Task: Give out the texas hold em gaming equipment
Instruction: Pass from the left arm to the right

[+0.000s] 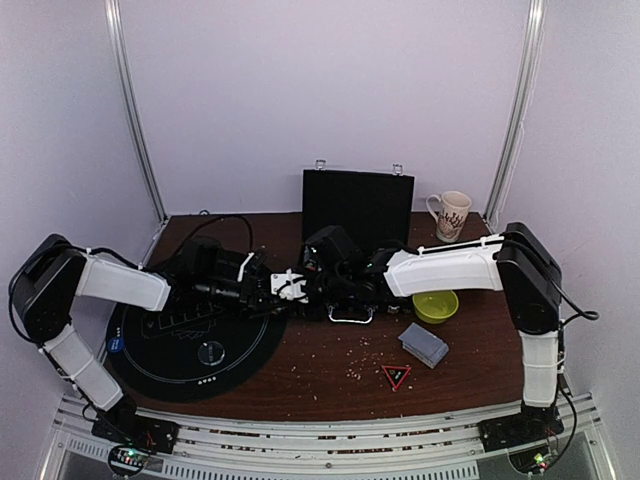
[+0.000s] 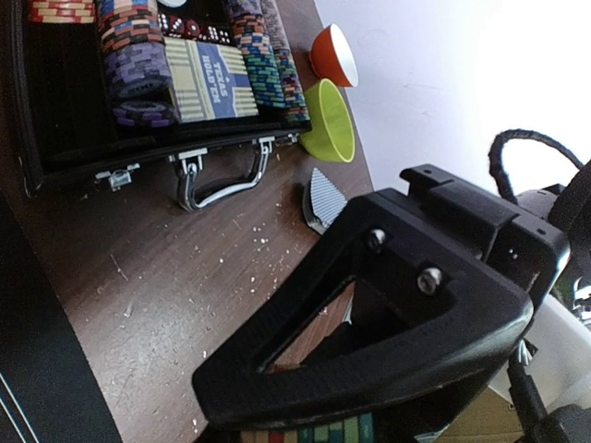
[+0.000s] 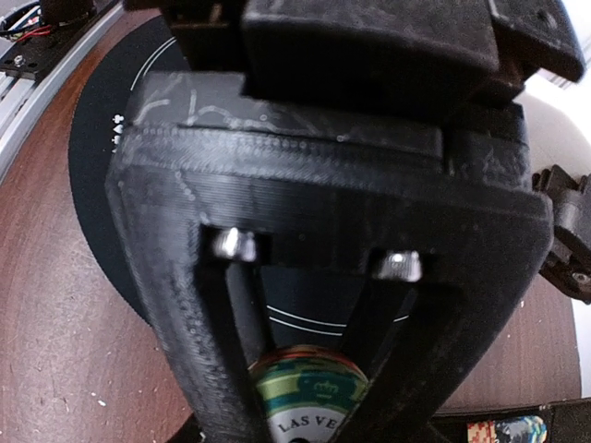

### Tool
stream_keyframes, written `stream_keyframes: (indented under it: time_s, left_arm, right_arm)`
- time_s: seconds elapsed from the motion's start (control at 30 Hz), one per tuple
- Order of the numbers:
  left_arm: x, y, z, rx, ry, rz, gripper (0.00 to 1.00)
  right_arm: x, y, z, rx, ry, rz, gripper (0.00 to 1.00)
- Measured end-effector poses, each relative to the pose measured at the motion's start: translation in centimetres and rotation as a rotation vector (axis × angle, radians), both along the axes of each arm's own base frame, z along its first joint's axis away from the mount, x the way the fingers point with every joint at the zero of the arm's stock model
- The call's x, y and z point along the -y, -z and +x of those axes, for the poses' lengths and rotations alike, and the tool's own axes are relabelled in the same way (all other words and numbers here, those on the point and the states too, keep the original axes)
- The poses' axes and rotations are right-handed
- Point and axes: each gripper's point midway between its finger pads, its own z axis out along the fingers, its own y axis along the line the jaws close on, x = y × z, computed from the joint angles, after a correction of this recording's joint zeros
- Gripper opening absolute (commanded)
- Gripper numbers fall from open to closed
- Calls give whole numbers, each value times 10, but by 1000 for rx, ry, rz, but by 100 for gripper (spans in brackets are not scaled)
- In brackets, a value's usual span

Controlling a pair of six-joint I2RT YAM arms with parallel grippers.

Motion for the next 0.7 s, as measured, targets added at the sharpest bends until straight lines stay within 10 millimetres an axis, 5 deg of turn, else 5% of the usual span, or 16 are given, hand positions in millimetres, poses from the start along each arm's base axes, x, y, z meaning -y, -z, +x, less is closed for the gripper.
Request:
stream_keyframes:
  time_s: [0.3, 0.7]
  left_arm:
    - [3, 15, -1, -22, 22, 5, 43]
    - [6, 23, 2, -19, 27, -20, 45]
  right_arm:
    - [5, 14, 1, -80, 96, -40, 0]
    - [13, 24, 2, -105, 140, -88, 0]
